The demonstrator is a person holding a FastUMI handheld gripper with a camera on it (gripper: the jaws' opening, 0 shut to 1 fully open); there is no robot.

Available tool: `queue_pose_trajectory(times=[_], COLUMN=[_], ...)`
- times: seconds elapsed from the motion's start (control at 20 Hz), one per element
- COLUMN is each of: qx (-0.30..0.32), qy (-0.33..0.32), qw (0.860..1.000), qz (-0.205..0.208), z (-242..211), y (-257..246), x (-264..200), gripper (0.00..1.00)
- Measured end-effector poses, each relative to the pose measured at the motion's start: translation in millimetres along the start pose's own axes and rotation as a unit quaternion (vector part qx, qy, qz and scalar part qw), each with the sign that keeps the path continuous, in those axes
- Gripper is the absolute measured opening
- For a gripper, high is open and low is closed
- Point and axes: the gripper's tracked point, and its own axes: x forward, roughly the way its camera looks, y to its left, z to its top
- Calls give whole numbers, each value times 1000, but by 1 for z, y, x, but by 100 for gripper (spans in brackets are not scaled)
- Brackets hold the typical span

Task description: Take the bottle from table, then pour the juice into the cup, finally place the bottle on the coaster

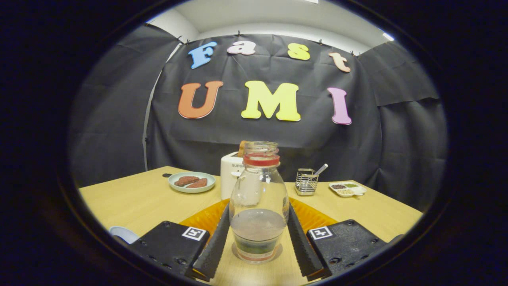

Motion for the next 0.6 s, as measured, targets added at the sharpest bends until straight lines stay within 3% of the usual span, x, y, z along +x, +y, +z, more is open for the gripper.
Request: queue_pose_trajectory(times=[0.25,0.6], qx=[5,4], qy=[-27,-14], qw=[1000,1000], qz=[1,-17], z=[15,-3], y=[4,-8], x=[15,23], gripper=[77,79])
